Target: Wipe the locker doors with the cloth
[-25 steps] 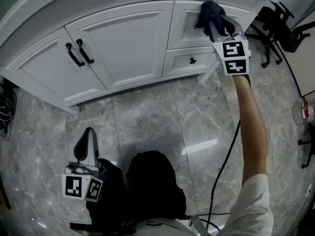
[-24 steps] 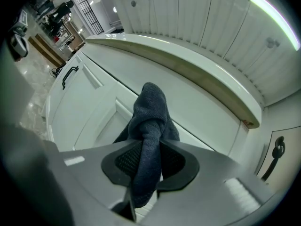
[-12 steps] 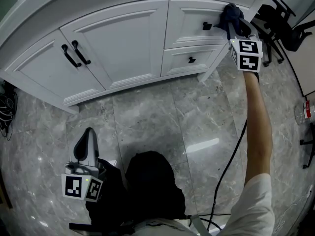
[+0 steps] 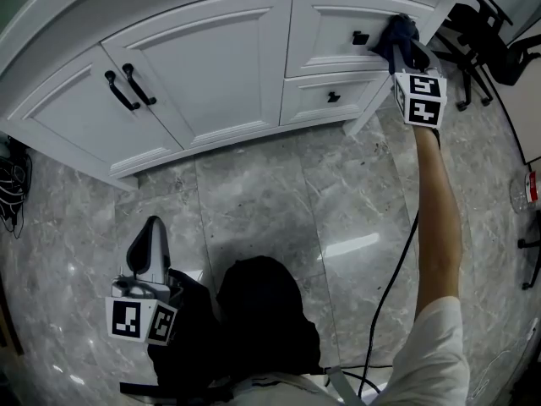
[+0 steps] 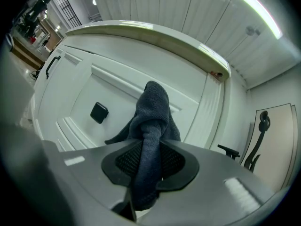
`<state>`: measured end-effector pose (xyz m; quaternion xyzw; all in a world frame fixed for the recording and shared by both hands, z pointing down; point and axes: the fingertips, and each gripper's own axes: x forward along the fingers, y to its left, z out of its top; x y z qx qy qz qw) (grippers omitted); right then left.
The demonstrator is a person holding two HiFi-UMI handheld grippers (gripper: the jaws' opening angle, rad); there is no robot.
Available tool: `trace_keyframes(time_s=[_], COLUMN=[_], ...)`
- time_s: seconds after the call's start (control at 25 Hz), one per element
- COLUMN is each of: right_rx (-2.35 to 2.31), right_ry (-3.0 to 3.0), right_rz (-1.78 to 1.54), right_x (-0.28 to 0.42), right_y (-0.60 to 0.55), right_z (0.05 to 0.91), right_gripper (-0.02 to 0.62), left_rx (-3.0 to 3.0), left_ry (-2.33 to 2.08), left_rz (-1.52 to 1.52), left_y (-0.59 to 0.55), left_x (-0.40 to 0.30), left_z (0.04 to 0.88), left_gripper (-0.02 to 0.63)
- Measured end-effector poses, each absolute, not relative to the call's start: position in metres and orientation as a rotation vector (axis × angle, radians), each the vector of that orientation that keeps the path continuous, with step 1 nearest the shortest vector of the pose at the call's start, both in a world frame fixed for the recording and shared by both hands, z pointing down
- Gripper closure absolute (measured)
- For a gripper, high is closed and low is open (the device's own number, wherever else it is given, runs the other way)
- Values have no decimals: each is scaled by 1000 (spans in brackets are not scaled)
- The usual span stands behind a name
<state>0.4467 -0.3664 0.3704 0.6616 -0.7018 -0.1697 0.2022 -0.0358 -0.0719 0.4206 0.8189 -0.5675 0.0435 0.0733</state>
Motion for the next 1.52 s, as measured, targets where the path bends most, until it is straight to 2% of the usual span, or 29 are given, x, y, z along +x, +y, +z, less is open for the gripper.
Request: trace_keyframes(time_s=[0.44, 1.12, 1.52], right_rx=[1856, 1769, 1642], right_ry=[-1964, -2109, -2156], right_rz=[-340, -277, -357], right_x=[430, 329, 263], right_y=[-362, -345, -336], right_z=[430, 451, 440], right_gripper=[514, 514, 514], left_rx=[2456, 2472, 2464], left_ry=[-1689, -1674, -1683], left_rz=[118, 72, 52], left_y=[-73, -63, -58], left_x=[-39, -50, -58], left_z=[426, 420, 418], left_gripper=[604, 604, 604])
